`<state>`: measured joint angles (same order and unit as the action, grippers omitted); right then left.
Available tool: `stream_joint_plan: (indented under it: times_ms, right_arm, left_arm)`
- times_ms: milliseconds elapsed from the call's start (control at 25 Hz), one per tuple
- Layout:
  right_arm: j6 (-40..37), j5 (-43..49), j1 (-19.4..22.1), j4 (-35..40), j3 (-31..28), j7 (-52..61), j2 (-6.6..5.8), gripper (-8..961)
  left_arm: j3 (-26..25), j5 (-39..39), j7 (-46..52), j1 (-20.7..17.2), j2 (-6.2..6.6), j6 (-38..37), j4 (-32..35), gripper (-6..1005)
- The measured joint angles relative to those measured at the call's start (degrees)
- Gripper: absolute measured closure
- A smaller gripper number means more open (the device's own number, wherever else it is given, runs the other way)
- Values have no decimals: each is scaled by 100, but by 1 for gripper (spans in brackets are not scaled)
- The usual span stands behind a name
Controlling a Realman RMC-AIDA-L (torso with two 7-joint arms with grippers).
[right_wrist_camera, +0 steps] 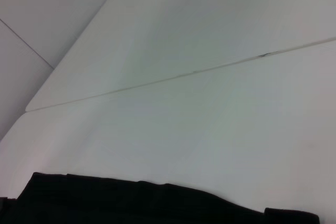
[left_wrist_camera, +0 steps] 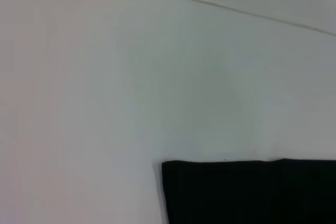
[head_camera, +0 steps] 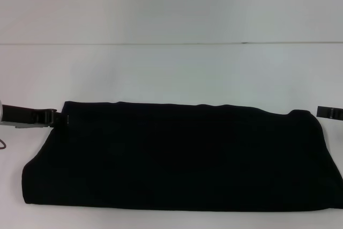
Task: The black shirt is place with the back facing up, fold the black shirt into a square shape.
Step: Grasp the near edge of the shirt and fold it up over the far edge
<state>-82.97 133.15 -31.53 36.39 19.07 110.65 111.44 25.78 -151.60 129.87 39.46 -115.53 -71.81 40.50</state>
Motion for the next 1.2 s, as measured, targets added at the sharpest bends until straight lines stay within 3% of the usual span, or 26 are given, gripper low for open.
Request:
stream_joint_plan:
  times_ms: [440,640,1200]
  right_arm:
    - [-35,-10,-3,0,-32,0,-17,270]
    - [-20,-28,-3,0,-9,0,-18,270]
    - [19,-7,16,0,9,48,-27,269]
  left_arm:
    - [134,-130,-24,-8,-26,266,-27,815]
    - [186,-126,-33,-14,-64,287,2,933]
    - [200,91,-38,11,-43,75,420,932]
